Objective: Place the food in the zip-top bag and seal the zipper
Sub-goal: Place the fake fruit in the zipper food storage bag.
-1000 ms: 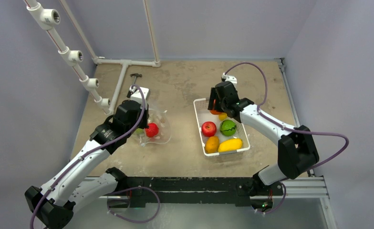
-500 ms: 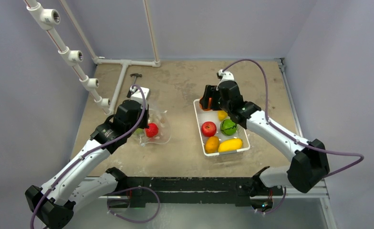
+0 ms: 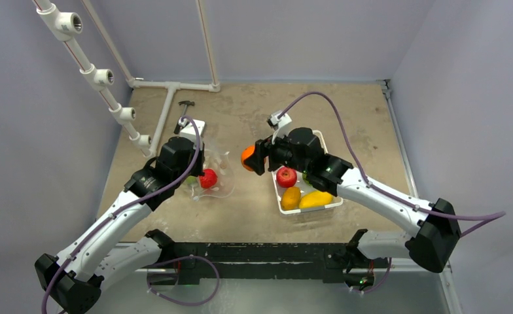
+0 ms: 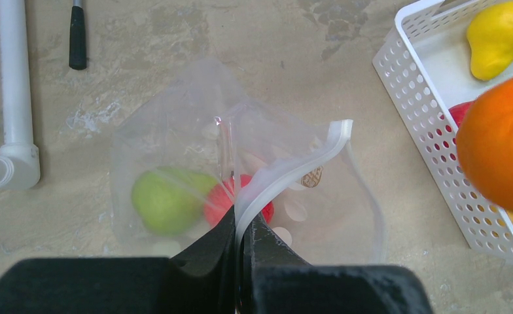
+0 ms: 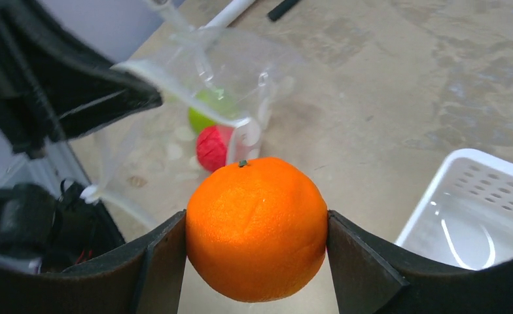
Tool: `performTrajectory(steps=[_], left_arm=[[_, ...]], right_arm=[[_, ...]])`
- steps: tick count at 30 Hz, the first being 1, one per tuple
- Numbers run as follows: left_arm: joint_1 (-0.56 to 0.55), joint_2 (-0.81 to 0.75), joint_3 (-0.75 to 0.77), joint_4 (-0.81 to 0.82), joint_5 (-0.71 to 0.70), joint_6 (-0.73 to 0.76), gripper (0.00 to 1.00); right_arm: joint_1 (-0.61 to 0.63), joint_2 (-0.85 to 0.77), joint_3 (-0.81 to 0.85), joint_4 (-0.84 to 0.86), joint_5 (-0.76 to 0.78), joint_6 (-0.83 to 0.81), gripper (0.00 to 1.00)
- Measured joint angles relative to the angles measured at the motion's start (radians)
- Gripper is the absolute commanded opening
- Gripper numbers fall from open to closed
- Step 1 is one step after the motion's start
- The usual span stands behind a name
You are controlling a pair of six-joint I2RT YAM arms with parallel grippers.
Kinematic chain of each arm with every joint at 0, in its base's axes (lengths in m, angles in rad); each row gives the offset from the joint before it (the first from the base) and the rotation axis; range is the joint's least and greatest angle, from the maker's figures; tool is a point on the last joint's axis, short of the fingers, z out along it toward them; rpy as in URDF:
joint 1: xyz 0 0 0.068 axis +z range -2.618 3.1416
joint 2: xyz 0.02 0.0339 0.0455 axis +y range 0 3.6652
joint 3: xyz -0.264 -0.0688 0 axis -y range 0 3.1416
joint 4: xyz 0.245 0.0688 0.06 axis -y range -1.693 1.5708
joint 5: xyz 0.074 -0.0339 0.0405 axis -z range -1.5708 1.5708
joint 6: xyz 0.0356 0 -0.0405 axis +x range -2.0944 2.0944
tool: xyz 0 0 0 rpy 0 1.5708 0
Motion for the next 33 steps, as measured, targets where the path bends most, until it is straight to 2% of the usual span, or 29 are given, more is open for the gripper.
performTrajectory(steps=[8, 21, 33], left_arm=[[0.000, 0.002, 0.000, 0.000, 0.000, 0.000, 0.00], [0.000, 0.002, 0.000, 0.000, 0.005, 0.000, 0.00], [0.000, -0.003, 0.000, 0.000, 0.009, 0.000, 0.00]], right_arm=[[0.111, -0.008, -0.034, 0.084, -0.131, -0.080, 0.35], [0.144, -0.080, -0.115, 0.277, -0.336, -0.249, 0.34], [0.186, 0.030, -0.117, 0.335, -0.334, -0.311, 0.34]])
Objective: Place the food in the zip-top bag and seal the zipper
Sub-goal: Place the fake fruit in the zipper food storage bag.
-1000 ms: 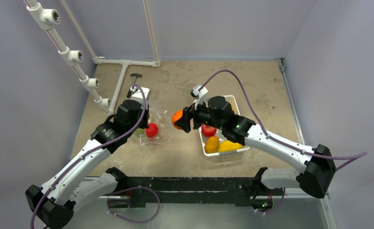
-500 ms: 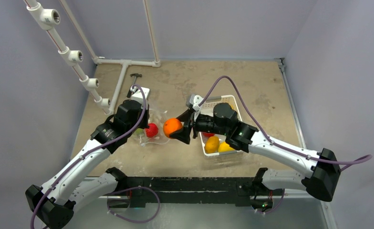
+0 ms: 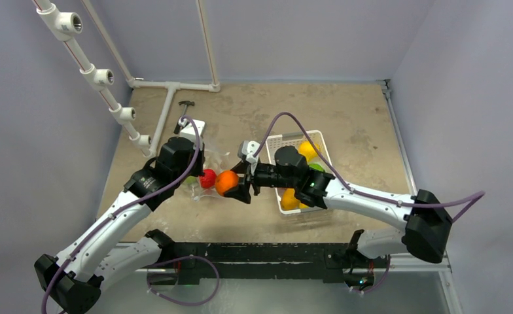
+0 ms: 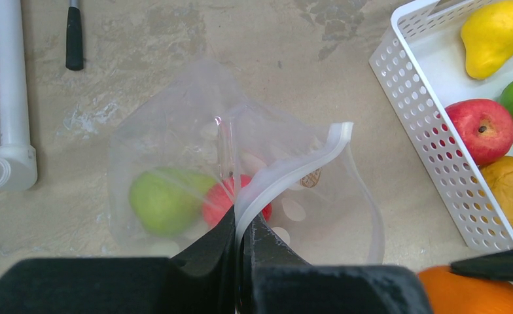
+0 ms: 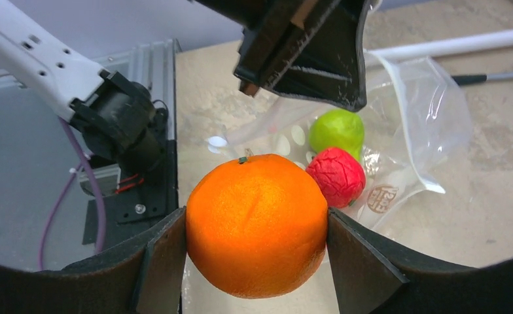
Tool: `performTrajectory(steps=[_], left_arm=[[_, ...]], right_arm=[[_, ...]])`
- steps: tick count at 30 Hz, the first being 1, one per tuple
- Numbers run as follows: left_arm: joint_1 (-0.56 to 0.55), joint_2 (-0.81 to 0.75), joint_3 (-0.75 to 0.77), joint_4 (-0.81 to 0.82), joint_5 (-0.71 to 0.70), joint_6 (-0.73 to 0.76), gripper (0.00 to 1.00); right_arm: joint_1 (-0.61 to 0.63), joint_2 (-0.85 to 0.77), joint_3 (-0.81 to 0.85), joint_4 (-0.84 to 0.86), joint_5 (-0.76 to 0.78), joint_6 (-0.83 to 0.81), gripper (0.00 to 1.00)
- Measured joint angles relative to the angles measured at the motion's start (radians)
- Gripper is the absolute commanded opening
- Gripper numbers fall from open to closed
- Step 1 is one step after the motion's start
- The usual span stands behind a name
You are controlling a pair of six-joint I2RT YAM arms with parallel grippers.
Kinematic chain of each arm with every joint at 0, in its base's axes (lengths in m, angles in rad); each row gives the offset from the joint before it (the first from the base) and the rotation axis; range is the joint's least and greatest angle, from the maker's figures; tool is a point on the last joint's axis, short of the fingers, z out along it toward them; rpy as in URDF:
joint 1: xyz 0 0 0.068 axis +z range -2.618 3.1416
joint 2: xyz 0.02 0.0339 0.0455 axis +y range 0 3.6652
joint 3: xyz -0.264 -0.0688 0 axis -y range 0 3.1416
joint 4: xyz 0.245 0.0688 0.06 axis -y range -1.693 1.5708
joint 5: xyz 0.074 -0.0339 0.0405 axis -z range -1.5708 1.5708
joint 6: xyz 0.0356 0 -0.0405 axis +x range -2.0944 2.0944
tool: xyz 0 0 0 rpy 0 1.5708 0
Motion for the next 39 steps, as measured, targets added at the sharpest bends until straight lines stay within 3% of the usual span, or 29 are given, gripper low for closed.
performTrajectory(steps=[27, 35, 39], left_arm=[[0.000, 0.000, 0.000, 0.000, 0.003, 0.000, 0.00], [0.016, 0.000, 0.000, 0.006, -0.042, 0.009, 0.00], [0.024, 0.000, 0.000, 0.018, -0.076, 0.022, 0.00]], right_arm=[[0.145, 0.392, 0.209, 0.089, 0.471, 0.112, 0.41], [0.162, 0.461, 0.250, 0.098, 0.594, 0.208, 0.58], [0.167, 0.481, 0.273, 0.092, 0.630, 0.255, 0.76]])
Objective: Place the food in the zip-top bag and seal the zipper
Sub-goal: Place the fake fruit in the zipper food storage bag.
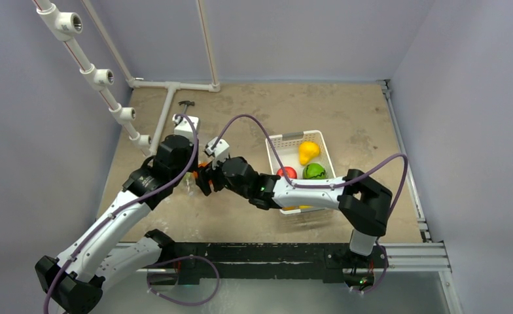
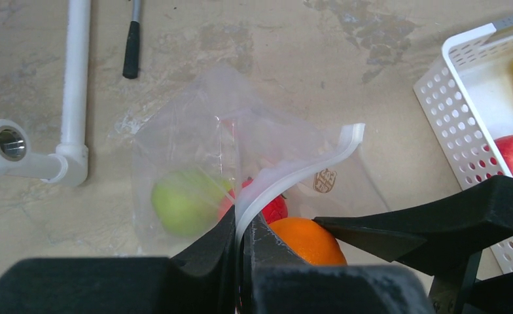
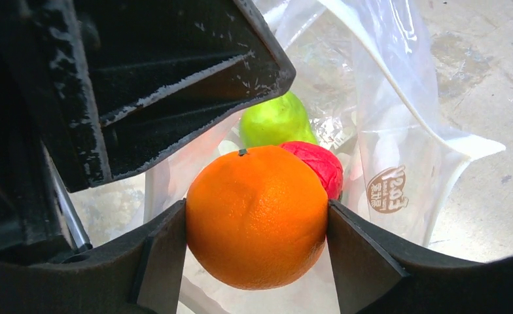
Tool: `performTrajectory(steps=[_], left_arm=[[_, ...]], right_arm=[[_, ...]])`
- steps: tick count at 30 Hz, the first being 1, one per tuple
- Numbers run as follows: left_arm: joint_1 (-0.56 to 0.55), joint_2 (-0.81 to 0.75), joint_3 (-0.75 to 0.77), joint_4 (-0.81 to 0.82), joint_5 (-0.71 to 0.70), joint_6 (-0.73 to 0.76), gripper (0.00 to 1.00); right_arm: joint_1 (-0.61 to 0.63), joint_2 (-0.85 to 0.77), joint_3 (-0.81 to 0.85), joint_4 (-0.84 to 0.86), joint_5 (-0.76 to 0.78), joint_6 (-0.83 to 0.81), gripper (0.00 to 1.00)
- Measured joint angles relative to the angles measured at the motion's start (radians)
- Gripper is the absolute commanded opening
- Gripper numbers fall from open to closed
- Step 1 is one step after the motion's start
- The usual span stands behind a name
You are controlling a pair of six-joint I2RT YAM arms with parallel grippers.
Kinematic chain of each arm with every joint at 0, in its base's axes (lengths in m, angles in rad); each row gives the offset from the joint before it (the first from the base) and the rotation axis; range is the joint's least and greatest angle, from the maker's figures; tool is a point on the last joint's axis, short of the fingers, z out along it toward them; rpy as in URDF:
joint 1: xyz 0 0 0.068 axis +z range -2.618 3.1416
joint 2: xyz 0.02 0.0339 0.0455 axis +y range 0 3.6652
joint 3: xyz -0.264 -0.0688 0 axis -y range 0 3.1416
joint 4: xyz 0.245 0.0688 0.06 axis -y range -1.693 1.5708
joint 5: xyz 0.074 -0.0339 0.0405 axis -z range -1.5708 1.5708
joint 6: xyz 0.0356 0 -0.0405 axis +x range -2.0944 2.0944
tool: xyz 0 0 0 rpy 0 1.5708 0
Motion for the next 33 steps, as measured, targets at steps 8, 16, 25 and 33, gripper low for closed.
performTrajectory(steps=[8, 16, 25, 33], left_arm=[[0.012, -0.002, -0.001, 0.000, -0.045, 0.009, 0.00], [0.000, 0.000, -0.001, 0.024, -0.005, -0.005, 0.00], [-0.017, 0.003, -0.001, 0.026, 0.060, -0.012, 0.00], [-0.019, 0.012, -0.001, 0.016, 0.075, -0.013, 0.00]], right_arm=[[-0.002, 0.019, 0.018, -0.012, 0.058, 0.047, 0.99], [0.001, -0.030, -0.036, 0.002, 0.083, 0.072, 0.99], [-0.007, -0.129, -0.070, -0.043, 0.180, 0.176, 0.99], [-0.016, -0.212, -0.139, -0.055, 0.180, 0.234, 0.99]])
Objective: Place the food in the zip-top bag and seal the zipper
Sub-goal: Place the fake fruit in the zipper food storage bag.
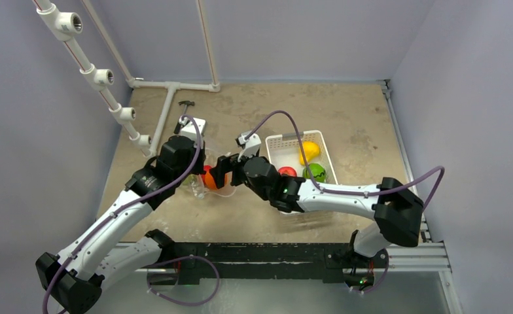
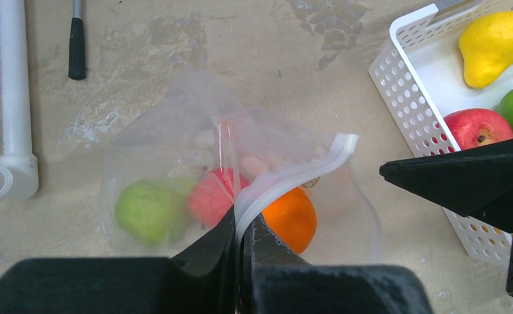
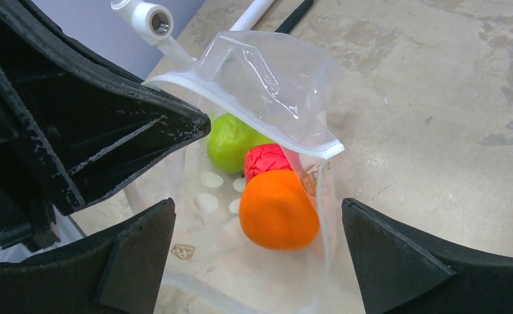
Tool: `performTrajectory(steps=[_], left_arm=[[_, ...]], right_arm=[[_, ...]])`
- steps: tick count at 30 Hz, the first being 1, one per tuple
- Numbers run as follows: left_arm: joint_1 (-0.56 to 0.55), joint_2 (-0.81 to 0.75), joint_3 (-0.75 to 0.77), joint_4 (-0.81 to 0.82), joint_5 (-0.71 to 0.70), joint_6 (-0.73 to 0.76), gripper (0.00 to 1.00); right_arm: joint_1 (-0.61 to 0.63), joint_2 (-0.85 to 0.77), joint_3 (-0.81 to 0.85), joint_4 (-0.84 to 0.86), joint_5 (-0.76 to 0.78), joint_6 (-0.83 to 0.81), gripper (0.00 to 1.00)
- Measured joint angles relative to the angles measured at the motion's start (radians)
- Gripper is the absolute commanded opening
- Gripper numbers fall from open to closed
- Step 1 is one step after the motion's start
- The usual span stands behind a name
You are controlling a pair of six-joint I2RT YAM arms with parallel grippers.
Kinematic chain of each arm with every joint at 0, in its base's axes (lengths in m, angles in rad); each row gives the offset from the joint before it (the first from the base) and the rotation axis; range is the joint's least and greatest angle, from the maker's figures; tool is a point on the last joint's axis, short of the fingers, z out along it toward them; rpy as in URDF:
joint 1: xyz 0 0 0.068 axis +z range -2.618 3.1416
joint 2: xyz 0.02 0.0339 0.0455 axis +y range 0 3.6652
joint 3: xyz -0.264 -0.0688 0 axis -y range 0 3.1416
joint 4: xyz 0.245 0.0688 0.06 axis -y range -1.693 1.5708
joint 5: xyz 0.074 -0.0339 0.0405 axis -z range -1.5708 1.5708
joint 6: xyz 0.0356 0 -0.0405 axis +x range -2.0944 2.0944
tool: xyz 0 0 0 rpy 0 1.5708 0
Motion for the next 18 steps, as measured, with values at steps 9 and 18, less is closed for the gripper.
performTrajectory(steps=[9, 18], left_arm=[[0.000, 0.001, 0.000, -0.006, 0.000, -0.002, 0.00], [0.000, 0.002, 0.000, -0.006, 0.000, -0.002, 0.00]], right_arm=[[-0.002, -0.119, -0.055, -0.039, 0.004, 0.071, 0.99], [-0.011, -0.130, -0.095, -0.107, -0.024, 0.209, 0.83]])
